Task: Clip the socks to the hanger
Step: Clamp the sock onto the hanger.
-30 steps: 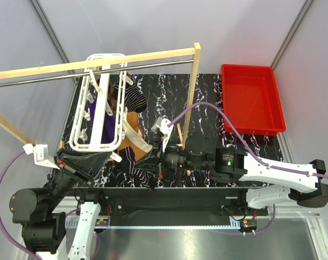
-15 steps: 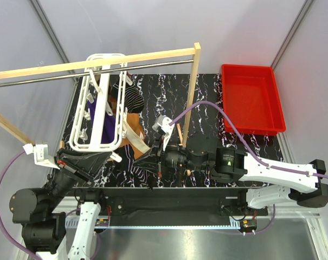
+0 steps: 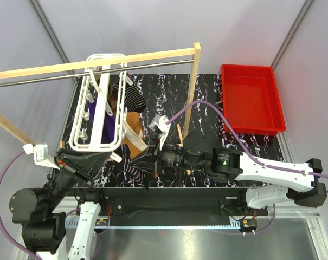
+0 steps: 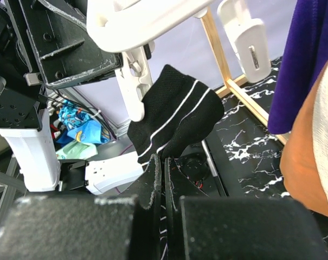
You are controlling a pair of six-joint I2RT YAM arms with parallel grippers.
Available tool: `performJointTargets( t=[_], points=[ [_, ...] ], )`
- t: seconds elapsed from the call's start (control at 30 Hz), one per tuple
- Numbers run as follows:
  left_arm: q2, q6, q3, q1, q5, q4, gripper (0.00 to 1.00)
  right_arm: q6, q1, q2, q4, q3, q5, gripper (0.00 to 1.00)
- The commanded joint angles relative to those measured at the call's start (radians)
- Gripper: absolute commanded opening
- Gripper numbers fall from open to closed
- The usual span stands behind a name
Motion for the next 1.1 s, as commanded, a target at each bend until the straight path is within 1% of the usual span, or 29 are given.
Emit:
performJointTargets(
  t=[0.0,0.27,0.3,0.5,0.67,0.77,0.8,0.9,0.93,1.0,1.03,1.07],
  points=[
    [0.005,-0.012,0.019,0.001,-0.003,0.034,0.0,0.007,0.007,0.012,0.058,0.049,-0.021,0.0],
    [0.003,-0.012,0.019,0.001,-0.005,0.032,0.0,0.011,0.008,0.021,0.066,0.061,-0.044,0.0],
    [0.003,-0.01,0.019,0.001,-0.005,0.03,0.0,0.014,0.008,0.017,0.104,0.06,-0.047,0.0],
    [0.001,-0.007,0.019,-0.001,-0.011,0.023,0.0,0.028,0.008,0.001,0.17,0.026,-0.075,0.0],
    [0.001,-0.007,0.025,0.001,-0.01,0.02,0.0,0.03,0.008,0.026,0.169,0.033,-0.086,0.0],
    [-0.002,0.001,0.036,0.001,-0.017,-0.008,0.0,0.024,0.008,0.034,0.175,0.035,-0.083,0.0],
    [-0.002,0.002,0.039,0.001,-0.028,-0.028,0.01,0.024,0.008,0.038,0.176,0.037,-0.081,0.0],
    [-0.009,0.014,0.043,0.001,-0.036,-0.049,0.22,0.019,0.008,0.058,0.17,0.052,-0.08,0.0],
    [-0.014,0.014,0.042,0.001,-0.036,-0.049,0.35,0.021,0.008,0.064,0.17,0.061,-0.077,0.0],
    [-0.023,0.017,0.043,0.001,-0.037,-0.046,0.45,0.019,0.008,0.083,0.167,0.075,-0.066,0.0],
    [-0.026,0.019,0.045,0.001,-0.037,-0.048,0.54,0.021,0.008,0.095,0.164,0.078,-0.051,0.0],
    [-0.028,0.02,0.049,0.001,-0.036,-0.051,0.59,0.018,0.008,0.101,0.162,0.081,-0.043,0.0]
  ],
)
